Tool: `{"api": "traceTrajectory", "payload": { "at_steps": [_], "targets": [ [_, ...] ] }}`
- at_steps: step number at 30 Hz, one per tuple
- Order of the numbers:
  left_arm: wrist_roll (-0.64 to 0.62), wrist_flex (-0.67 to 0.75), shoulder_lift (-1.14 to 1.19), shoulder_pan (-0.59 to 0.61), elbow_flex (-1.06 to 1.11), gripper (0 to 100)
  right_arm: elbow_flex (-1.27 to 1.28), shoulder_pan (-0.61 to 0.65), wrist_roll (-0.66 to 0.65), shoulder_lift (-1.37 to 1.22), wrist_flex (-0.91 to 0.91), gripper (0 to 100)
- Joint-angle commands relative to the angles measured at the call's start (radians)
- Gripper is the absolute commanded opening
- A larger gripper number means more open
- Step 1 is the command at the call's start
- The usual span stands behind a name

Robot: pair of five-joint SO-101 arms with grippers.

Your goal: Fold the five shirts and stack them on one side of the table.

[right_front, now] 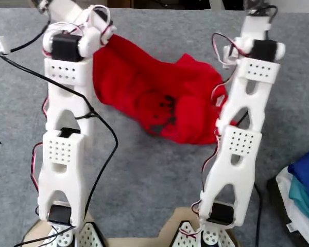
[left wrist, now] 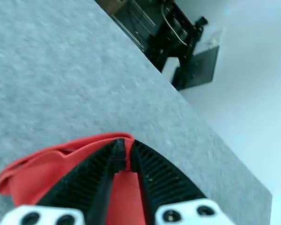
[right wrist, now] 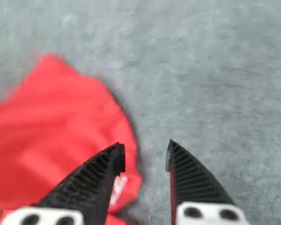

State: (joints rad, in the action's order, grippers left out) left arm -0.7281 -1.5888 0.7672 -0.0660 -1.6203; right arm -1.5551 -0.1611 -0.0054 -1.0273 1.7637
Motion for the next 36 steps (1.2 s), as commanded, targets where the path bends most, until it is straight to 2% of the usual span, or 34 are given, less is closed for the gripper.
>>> {"api": "traceTrajectory", "payload": {
  "at_steps": [1,7,11,14,17,23,28,36],
  "targets": [
    [0.009,-0.005,0.016,0.048,-0.043,2,0.166,0.056,-0.054,0.142,0.026,16.2],
    [0.015,-0.077,0.147,0.075,-0.051,2,0.691,0.229,-0.068,0.272,-0.002,16.2],
    [0.017,-0.124,0.217,0.083,-0.051,2,0.885,0.292,-0.066,0.248,-0.087,16.0],
    [0.037,-0.149,0.248,0.091,-0.051,2,0.928,0.277,-0.066,0.193,-0.117,13.6],
    [0.087,-0.163,0.265,0.094,-0.051,2,0.926,0.249,-0.072,0.125,-0.092,3.3],
    [0.101,-0.173,0.268,0.097,0.017,2,0.966,0.298,-0.068,0.07,0.025,3.0],
    [0.157,-0.175,0.272,0.091,0.031,2,1.188,0.325,-0.068,0.2,0.025,1.4],
    [0.235,-0.175,0.263,0.092,0.269,2,1.676,0.326,-0.072,0.575,-0.035,1.4]
  ]
}}
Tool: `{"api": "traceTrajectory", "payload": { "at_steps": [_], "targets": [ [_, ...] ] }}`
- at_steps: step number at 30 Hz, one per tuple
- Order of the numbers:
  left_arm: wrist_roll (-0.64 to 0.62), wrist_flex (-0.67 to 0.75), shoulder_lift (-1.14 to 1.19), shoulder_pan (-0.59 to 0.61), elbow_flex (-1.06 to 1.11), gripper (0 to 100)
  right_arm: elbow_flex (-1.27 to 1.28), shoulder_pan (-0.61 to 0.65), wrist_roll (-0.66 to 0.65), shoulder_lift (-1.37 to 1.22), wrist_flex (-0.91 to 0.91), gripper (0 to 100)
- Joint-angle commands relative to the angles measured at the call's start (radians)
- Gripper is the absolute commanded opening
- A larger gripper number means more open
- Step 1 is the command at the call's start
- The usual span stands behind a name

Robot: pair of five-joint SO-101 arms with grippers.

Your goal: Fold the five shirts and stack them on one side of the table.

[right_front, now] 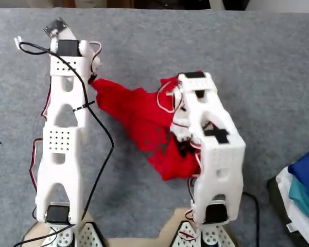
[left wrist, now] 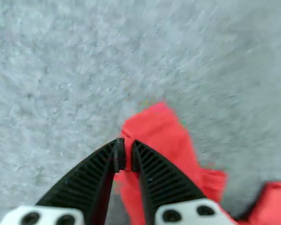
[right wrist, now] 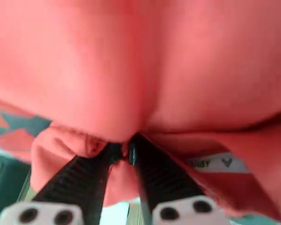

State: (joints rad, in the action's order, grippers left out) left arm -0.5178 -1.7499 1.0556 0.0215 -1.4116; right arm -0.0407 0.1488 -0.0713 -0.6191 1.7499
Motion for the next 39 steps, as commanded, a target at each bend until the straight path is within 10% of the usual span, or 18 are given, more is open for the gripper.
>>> {"api": "traceTrajectory", "payload": {
  "at_steps": [1,11,21,39],
  "targets": [
    [0.035,-0.014,-0.036,0.002,0.086,2,0.217,0.018,-0.003,0.214,-0.046,1.5],
    [0.106,-0.009,-0.367,-0.023,0.572,2,0.527,0.019,-0.02,0.51,-0.167,15.0],
    [0.147,0.163,-0.754,-0.023,1.12,2,0.315,-0.047,-0.186,0.763,-0.032,24.9],
    [0.258,0.605,-1.153,-0.028,1.883,2,-1.162,-0.199,-0.199,-0.469,-0.212,24.9]
  ]
}}
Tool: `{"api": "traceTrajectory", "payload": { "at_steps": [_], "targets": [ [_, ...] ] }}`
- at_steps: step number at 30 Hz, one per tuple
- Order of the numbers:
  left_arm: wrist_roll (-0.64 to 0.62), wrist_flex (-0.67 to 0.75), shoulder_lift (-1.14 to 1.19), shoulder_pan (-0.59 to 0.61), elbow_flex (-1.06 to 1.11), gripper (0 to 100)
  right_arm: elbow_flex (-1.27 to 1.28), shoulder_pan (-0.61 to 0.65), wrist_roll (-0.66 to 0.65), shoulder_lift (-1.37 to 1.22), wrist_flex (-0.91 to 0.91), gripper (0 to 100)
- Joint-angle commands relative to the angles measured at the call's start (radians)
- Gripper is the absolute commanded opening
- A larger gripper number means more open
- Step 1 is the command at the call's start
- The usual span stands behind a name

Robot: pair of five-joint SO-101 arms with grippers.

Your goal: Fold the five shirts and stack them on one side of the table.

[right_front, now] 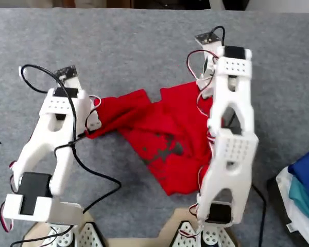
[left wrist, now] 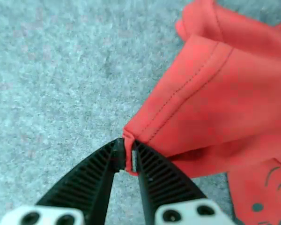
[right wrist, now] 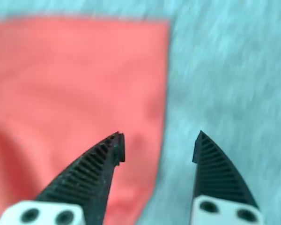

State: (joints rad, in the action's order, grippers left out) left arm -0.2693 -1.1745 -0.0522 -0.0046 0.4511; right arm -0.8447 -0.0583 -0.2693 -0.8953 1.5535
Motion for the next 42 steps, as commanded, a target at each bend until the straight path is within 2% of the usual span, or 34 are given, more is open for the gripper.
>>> {"api": "traceTrajectory", "payload": {
  "at_steps": [1,4,6,9,12,20,23,26,32,38,42],
  "targets": [
    [0.009,0.032,-0.045,-0.002,0.026,2,-0.464,0.013,-0.002,-0.265,-0.014,24.9],
    [0.034,0.037,-0.045,-0.005,0.038,2,-0.75,0.021,-0.002,-0.46,-0.026,24.9],
    [0.041,0.054,-0.045,-0.005,0.046,2,-0.834,0.03,-0.002,-0.555,-0.075,24.9],
    [0.043,0.094,-0.047,0.0,0.075,2,-0.771,0.035,0.003,-0.562,-0.143,24.9],
    [0.043,0.115,-0.047,-0.003,0.107,2,-0.762,0.045,0.063,-0.553,-0.175,24.9],
    [0.044,0.135,-0.045,0.002,0.137,2,-0.746,0.077,0.104,-0.441,-0.121,24.6],
    [0.044,0.137,-0.045,-0.003,0.13,2,-0.7,0.099,0.103,-0.441,-0.066,17.0],
    [0.044,0.155,-0.045,-0.003,0.133,2,-0.608,0.114,0.052,-0.438,-0.015,0.5],
    [0.063,0.158,-0.045,0.003,0.137,2,-0.61,0.108,0.034,-0.435,0.224,0.5],
    [0.064,0.157,-0.045,0.005,0.138,2,-0.581,0.053,0.04,-0.433,0.235,0.5],
    [0.087,0.146,-0.053,0.005,0.144,2,-0.447,-0.013,0.041,-0.372,0.236,0.5]
  ]
}}
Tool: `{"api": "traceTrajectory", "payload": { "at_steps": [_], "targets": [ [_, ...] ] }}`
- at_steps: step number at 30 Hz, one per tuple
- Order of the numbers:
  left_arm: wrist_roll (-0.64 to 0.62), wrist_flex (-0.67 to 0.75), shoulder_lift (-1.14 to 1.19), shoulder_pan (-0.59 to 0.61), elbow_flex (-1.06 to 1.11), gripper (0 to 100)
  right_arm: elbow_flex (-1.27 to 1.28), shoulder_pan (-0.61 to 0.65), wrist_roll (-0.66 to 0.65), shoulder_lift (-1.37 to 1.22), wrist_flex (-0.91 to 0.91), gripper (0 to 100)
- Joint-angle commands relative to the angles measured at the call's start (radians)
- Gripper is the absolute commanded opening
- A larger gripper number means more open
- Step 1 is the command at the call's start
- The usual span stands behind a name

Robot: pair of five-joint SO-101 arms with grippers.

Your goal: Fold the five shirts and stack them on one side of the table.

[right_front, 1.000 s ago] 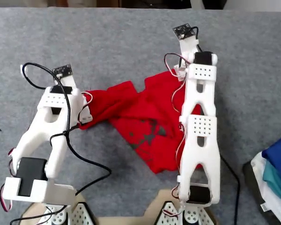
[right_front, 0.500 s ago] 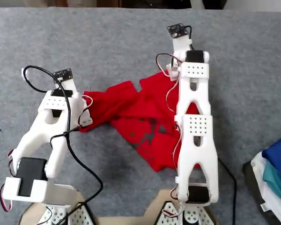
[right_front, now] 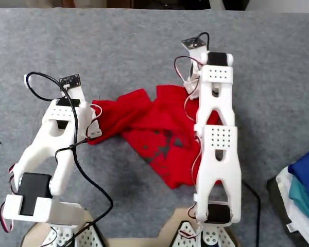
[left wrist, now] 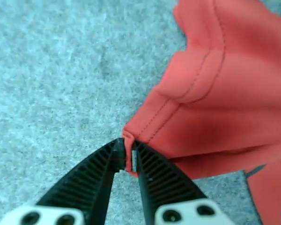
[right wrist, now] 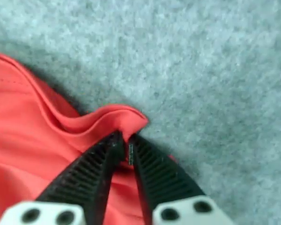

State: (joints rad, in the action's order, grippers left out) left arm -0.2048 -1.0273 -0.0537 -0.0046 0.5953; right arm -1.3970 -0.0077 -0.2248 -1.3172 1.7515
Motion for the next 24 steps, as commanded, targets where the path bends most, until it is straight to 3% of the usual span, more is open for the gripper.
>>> {"api": "traceTrajectory", "payload": {
  "at_steps": [1,7,10,16,24],
  "targets": [
    [0.034,-0.011,-0.051,0.005,0.002,2,0.17,-0.081,-0.003,0.085,0.038,0.5],
    [0.058,-0.028,-0.051,0.005,0.02,2,0.627,-0.151,-0.04,0.384,0.026,0.9],
    [0.058,-0.026,-0.05,0.0,0.011,2,0.73,-0.174,-0.04,0.484,-0.029,7.2],
    [0.057,0.017,-0.044,0.0,0.011,2,0.642,-0.22,-0.04,0.515,-0.071,25.6],
    [0.057,0.014,-0.044,-0.003,0.015,2,0.349,-0.202,-0.038,0.499,0.015,26.0]
  ]
}}
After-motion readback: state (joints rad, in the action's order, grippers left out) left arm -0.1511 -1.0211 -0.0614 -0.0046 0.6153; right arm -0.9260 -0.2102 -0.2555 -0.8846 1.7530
